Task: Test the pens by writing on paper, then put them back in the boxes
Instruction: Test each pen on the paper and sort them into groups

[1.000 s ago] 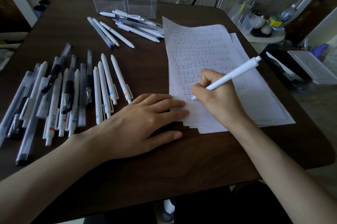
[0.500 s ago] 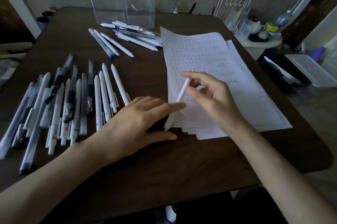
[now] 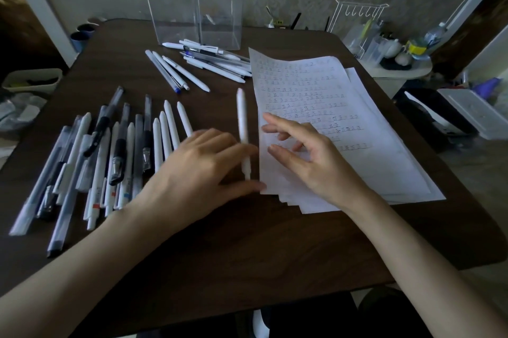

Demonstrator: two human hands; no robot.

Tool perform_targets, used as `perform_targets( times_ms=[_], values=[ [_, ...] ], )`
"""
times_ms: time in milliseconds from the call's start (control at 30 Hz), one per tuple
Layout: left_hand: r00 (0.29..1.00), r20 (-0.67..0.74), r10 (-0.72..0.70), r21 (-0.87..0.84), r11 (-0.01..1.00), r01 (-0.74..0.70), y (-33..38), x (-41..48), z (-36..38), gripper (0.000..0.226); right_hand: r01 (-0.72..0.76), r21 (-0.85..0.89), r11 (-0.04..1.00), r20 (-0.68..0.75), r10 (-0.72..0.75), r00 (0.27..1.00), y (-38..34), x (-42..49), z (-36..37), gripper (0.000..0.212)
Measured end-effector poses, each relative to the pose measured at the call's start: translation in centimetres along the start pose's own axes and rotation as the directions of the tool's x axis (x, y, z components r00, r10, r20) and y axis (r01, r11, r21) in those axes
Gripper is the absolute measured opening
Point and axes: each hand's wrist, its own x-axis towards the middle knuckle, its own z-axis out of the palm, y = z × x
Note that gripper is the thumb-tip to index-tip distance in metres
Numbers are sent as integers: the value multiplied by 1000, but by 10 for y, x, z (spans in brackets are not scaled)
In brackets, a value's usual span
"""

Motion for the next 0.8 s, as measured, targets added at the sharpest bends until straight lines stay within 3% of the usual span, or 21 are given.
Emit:
perform_targets(
  times_ms=[200, 367, 433, 567, 700, 800],
  values=[
    [960, 92, -263, 115, 961, 252, -19, -2, -9, 71, -16, -96, 995, 53, 21, 998, 3, 2, 0, 31],
    [961, 27, -276, 170, 948, 267, -22, -4, -8, 69, -38, -117, 992, 120, 52, 991, -5, 15, -3, 25],
    [949, 87, -302, 154, 946, 287, -23, -3, -10, 74, -29, -144, 989, 120, 46, 992, -14, 33, -4, 24],
    [912, 183, -367, 164, 926, 340, -30, -4, -6, 83, 7, -216, 976, 38, 1, 999, -31, 94, 12, 22],
    [906, 67, -417, 187, 898, 399, -33, -4, -8, 78, -59, -301, 952, -73, 39, 997, -30, 158, 48, 19],
    [878, 72, -474, 190, 870, 454, -35, -4, -7, 68, -112, -444, 889, -125, 63, 990, -25, 186, 72, 21]
  ],
)
